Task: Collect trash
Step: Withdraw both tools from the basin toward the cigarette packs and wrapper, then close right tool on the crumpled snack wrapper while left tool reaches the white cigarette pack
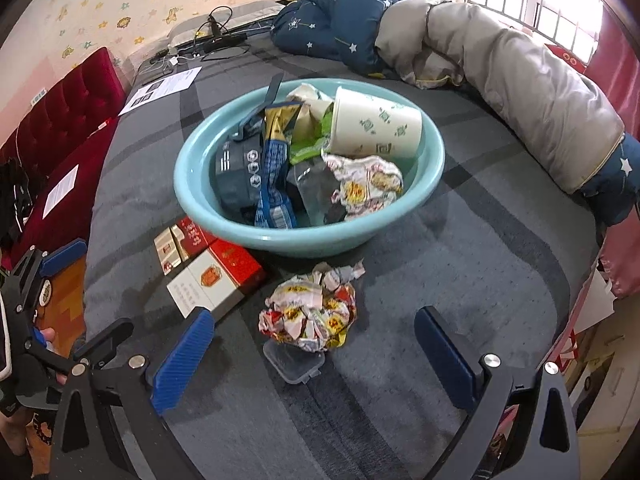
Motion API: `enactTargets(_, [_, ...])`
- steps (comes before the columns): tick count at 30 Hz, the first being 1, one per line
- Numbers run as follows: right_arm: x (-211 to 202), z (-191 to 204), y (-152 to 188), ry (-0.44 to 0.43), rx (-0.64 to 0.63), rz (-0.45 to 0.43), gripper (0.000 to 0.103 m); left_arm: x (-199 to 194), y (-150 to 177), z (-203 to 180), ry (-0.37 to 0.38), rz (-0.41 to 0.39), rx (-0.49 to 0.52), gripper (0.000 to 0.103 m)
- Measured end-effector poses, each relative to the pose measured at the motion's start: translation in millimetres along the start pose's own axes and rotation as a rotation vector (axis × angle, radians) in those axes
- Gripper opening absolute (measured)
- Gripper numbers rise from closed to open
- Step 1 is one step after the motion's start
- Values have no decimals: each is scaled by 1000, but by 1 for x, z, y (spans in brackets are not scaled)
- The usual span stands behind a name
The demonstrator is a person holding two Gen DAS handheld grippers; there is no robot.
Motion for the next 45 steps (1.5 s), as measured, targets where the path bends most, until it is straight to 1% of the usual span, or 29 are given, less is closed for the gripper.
enactTargets(7, [8,-2,11,17,-5,-15,103,3,14,-8,-16,-9,7,103])
enactTargets(11, [14,-3,20,24,-9,-16,103,7,24,-10,-14,13,5,103])
enactTargets(15, [22,-6,27,22,4,9,103,11,30,-13,-1,28,5,103])
enactTargets(21, [29,-9,33,21,12,32,103,16,29,-17,17,35,5,103])
enactTargets(29, [37,-8,31,13,2,56,103,25,29,-23,42,58,11,103])
enactTargets(36, [47,-10,29,8,7,77,103,35,27,-26,45,71,15,103])
enactTargets(37, [48,-13,28,53,40,73,103,36,27,-26,45,73,16,103])
enactTargets(45, [58,-15,27,48,42,84,103,48,25,-29,39,81,33,103])
Point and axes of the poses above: each gripper's, at about its wrist camera, not at the fingertips, and x roughly the way its jaws point, z to its left, y to its underside, the point moved 8 cm from there along x, roughly the way its jaws point, and after that the axes turned 2 degrees about x, right-handed, at the moved point
